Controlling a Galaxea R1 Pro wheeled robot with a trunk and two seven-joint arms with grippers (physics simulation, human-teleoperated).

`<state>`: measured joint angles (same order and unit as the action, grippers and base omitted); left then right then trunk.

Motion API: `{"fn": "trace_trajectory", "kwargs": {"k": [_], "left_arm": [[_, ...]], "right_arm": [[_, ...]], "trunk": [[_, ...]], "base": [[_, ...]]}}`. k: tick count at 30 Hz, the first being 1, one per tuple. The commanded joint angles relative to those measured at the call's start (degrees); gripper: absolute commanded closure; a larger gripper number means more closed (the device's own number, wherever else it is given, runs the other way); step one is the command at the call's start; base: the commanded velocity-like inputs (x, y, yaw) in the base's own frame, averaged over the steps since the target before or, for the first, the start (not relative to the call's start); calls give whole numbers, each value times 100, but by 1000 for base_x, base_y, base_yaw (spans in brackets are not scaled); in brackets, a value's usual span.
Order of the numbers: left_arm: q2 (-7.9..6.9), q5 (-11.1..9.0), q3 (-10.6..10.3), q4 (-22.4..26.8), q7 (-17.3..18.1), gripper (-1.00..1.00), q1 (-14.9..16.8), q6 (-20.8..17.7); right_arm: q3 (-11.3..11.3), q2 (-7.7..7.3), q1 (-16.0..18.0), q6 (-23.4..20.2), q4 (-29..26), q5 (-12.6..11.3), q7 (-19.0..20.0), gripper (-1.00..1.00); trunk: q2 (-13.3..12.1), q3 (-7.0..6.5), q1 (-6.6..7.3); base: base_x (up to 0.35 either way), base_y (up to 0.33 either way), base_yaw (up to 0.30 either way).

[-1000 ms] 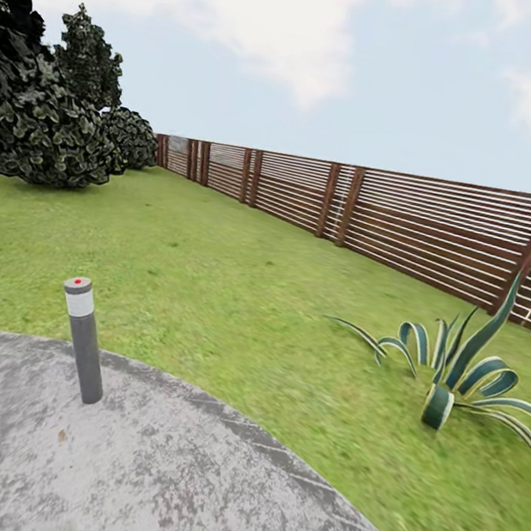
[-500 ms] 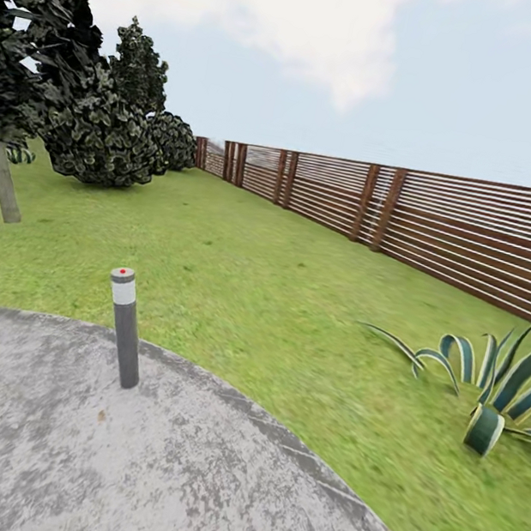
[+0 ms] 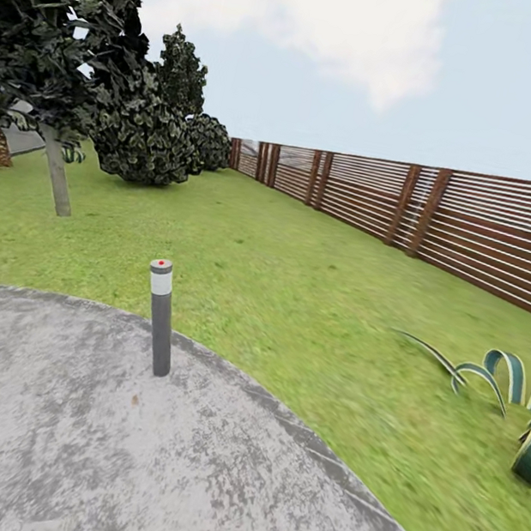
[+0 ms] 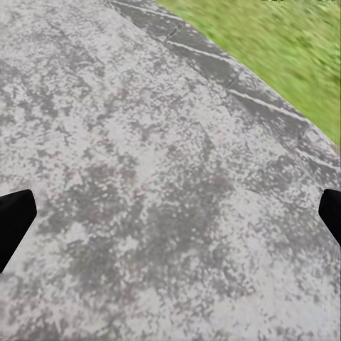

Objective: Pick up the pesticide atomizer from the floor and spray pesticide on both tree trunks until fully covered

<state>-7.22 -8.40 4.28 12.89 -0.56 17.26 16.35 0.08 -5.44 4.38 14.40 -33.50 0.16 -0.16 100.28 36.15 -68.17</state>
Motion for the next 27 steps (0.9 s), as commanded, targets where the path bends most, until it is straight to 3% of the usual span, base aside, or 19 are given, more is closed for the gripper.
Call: {"fn": "trace_trajectory", "kwargs": {"k": [1, 27], "left_arm": [[1, -34, 2, -6, 4, -100, 5, 17], [1, -39, 2, -6, 4, -100, 5, 17]], "right_arm": [[1, -1, 2, 17, 1, 2, -2, -100], [1, -1, 2, 19, 1, 2, -2, -100]], "trunk": [[44, 29, -22], [1087, 594, -593]], "base": [[0, 0, 250], [0, 0, 261]]}}
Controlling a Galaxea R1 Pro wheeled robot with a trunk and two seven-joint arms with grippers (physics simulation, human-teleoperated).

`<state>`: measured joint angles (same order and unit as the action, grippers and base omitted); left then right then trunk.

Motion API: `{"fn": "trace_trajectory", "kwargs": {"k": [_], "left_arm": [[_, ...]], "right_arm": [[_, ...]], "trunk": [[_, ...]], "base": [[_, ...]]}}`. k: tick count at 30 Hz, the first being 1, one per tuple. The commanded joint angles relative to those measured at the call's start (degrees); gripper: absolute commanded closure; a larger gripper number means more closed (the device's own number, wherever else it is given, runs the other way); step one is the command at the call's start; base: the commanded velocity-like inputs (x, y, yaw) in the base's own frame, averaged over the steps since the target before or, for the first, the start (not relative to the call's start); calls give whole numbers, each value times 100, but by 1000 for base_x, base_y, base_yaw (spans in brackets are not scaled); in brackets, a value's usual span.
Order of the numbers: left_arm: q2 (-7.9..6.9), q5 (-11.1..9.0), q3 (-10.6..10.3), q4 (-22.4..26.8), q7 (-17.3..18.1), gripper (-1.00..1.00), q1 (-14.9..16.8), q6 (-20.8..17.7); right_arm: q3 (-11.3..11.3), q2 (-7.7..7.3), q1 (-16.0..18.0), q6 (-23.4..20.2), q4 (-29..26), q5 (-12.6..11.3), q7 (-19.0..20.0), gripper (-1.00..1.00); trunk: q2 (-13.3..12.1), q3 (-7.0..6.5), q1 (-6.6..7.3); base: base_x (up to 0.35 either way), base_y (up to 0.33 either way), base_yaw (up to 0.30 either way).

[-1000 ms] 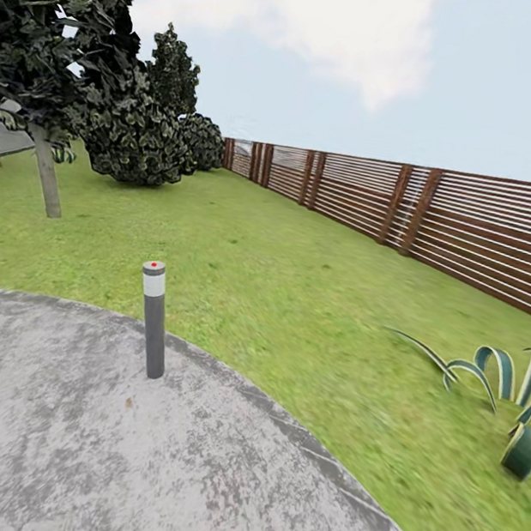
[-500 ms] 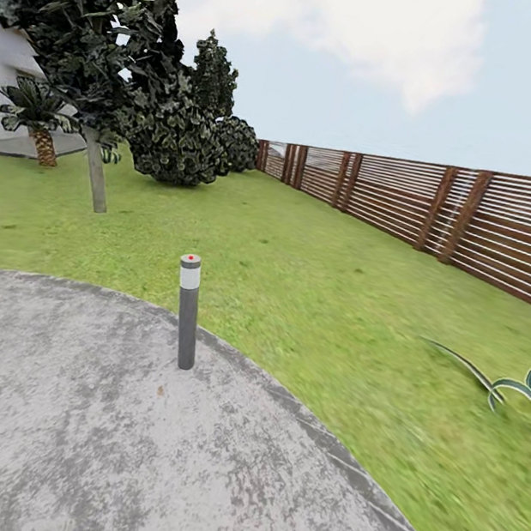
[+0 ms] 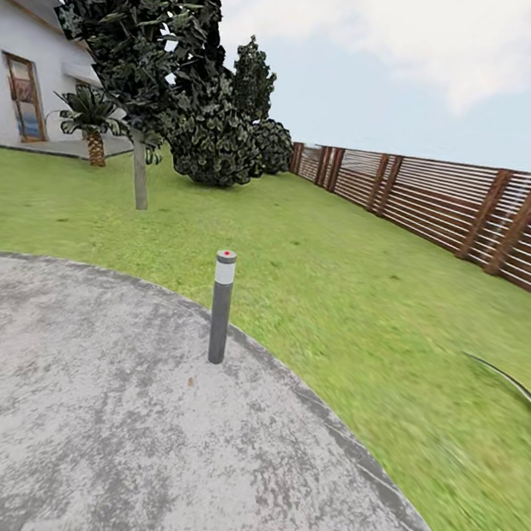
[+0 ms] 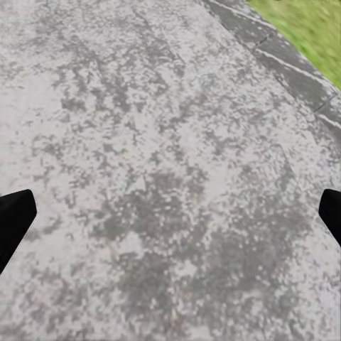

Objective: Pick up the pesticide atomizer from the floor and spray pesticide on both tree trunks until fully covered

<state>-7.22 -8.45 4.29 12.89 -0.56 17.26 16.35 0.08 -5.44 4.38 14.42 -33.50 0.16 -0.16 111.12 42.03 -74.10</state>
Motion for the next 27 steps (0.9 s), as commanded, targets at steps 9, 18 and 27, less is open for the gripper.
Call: {"fn": "trace_trajectory", "kwargs": {"k": [9, 18, 27], "left_arm": [[1, -33, 2, -6, 4, -100, 5, 17], [1, -34, 2, -6, 4, -100, 5, 17], [2, -34, 2, -6, 4, -100, 5, 17]], "right_arm": [[1, -1, 2, 17, 2, 2, -2, -100], [1, -1, 2, 17, 2, 2, -2, -100], [1, -1, 2, 17, 1, 2, -2, -100]], "trunk": [[365, 200, -197], [726, 395, -395], [1087, 589, -593]], "base": [[0, 0, 262], [0, 0, 262], [0, 0, 262]]}}
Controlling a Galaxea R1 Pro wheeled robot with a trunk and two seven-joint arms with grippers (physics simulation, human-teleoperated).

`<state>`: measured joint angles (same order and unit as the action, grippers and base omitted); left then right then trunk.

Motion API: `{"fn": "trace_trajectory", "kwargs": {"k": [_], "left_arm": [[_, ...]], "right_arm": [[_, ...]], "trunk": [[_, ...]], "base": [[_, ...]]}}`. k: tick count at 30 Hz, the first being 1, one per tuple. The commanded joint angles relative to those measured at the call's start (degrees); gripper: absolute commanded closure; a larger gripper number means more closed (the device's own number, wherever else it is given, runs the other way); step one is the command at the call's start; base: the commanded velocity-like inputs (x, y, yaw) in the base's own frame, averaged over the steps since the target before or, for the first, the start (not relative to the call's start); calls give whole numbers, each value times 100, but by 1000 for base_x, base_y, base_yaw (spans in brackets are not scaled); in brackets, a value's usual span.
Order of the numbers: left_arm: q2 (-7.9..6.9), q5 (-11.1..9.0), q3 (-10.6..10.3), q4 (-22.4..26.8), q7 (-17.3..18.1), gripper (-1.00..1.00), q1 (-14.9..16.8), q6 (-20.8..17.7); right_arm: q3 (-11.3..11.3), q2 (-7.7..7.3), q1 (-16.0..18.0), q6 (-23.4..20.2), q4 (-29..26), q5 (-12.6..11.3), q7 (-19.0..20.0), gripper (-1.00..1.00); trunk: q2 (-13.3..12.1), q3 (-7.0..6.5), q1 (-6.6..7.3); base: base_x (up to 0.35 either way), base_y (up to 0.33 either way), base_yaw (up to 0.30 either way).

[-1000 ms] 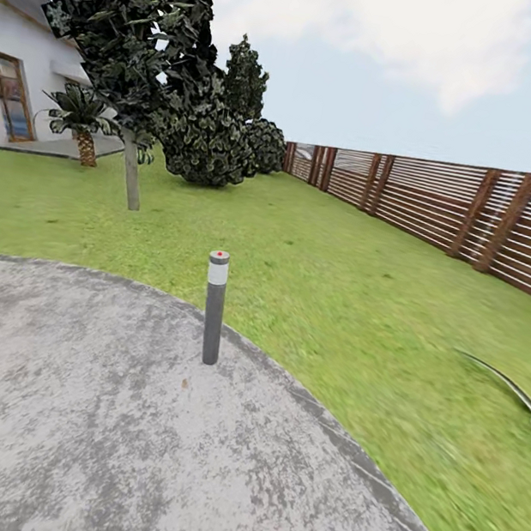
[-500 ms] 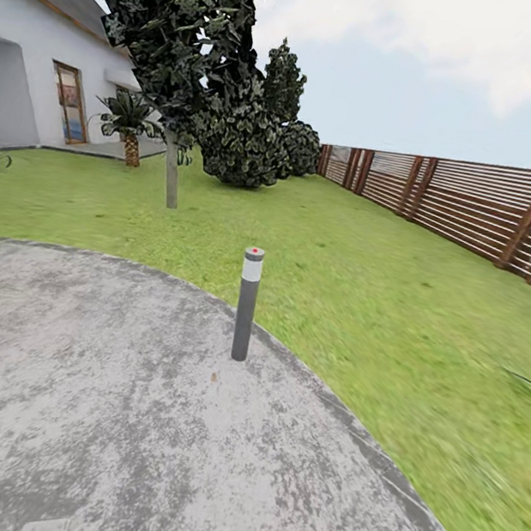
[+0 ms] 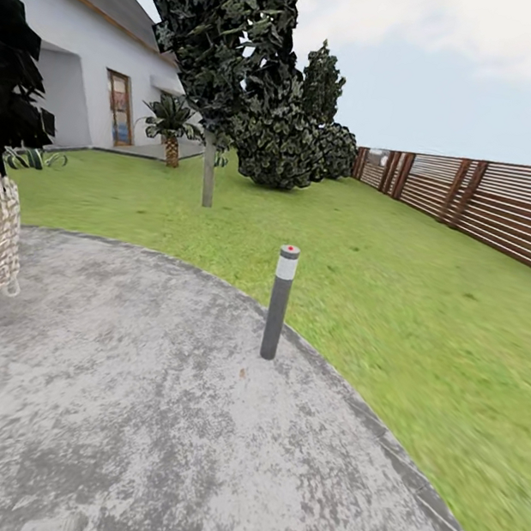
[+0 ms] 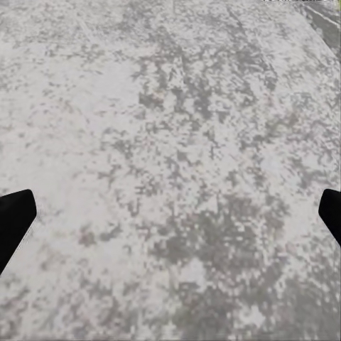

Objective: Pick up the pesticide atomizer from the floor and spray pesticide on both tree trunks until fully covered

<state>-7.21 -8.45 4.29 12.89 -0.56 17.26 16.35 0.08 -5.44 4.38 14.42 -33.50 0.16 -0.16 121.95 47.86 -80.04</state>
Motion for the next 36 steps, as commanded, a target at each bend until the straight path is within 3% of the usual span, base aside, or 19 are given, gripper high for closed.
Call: {"fn": "trace_trajectory", "kwargs": {"k": [1, 7, 21, 31, 36], "left_arm": [[0, -33, 2, -6, 4, -100, 5, 17], [0, -33, 2, -6, 4, -100, 5, 17], [0, -33, 2, -6, 4, -100, 5, 17], [0, -33, 2, -6, 4, -100, 5, 17], [0, -33, 2, -6, 4, -100, 5, 17]], "right_arm": [[1, -1, 1, 17, 1, 2, -2, -100], [1, -1, 1, 17, 4, 2, -2, -100], [1, -1, 1, 17, 3, 3, -2, -100], [3, -1, 1, 17, 2, 6, -2, -100], [1, -1, 1, 17, 2, 6, -2, -100]], "trunk": [[44, 27, -22], [284, 157, -153], [284, 208, -153], [685, 424, -373], [685, 443, -373]], "base": [[0, 0, 262], [0, 0, 262], [0, 0, 262], [0, 0, 262], [0, 0, 262]]}}
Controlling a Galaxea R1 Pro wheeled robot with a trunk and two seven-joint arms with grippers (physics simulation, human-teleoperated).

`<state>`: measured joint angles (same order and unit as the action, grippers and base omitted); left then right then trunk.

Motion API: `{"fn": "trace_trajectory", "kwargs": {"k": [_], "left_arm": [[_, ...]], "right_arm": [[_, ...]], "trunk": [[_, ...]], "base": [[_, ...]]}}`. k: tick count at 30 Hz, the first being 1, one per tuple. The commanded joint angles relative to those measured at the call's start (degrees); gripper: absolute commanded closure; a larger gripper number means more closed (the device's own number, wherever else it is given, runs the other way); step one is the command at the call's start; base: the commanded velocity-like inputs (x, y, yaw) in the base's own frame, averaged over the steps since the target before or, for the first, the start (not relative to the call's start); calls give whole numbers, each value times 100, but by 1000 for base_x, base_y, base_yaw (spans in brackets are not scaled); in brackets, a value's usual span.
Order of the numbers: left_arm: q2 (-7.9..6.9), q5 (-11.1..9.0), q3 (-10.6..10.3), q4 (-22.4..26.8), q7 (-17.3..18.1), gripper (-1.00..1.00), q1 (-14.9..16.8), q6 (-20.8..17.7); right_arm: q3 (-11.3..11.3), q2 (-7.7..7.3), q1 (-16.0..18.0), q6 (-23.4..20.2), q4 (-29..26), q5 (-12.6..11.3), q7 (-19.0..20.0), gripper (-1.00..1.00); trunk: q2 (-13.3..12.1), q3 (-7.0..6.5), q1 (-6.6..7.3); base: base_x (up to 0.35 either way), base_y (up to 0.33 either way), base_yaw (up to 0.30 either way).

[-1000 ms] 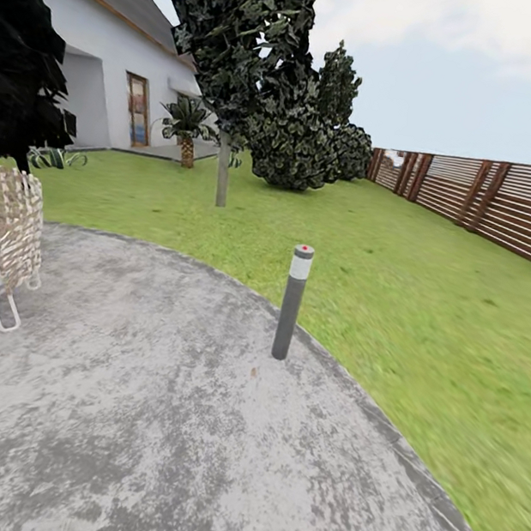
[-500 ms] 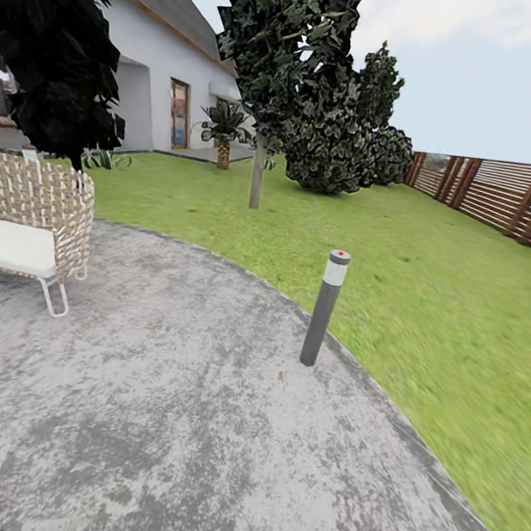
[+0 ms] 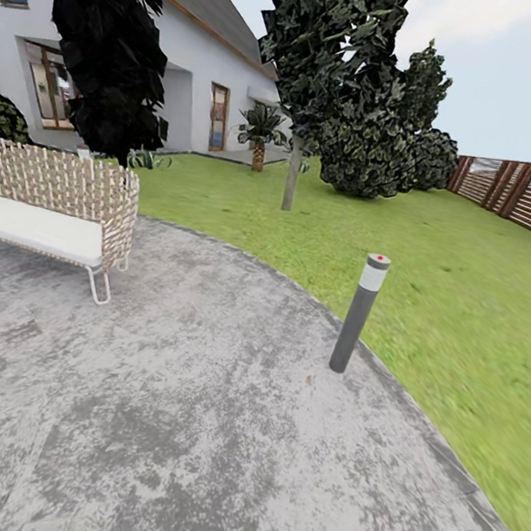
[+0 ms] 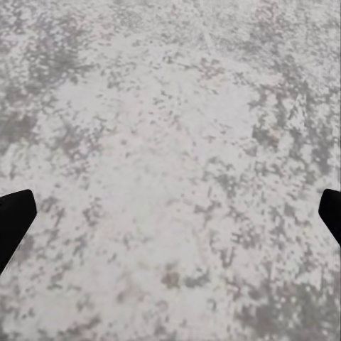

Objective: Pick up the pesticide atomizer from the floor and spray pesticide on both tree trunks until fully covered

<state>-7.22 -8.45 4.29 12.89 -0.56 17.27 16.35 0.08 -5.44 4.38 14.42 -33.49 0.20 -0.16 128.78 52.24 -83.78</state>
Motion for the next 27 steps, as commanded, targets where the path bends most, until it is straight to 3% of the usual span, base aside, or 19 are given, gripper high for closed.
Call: {"fn": "trace_trajectory", "kwargs": {"k": [1, 23, 27], "left_arm": [[1, -34, 2, -6, 4, -100, 5, 17], [21, -25, 2, -6, 4, -100, 5, 17], [19, -25, 2, -6, 4, -100, 5, 17]], "right_arm": [[1, -1, 1, 17, 1, 3, -2, -100], [9, 10, 1, 9, 3, 2, -11, -100], [8, 32, 1, 10, -12, -4, -232, -100]], "trunk": [[2, 9, 1], [2, 90, 1], [2, 105, 1]], "base": [[0, 0, 262], [0, 0, 262], [0, 0, 269]]}}
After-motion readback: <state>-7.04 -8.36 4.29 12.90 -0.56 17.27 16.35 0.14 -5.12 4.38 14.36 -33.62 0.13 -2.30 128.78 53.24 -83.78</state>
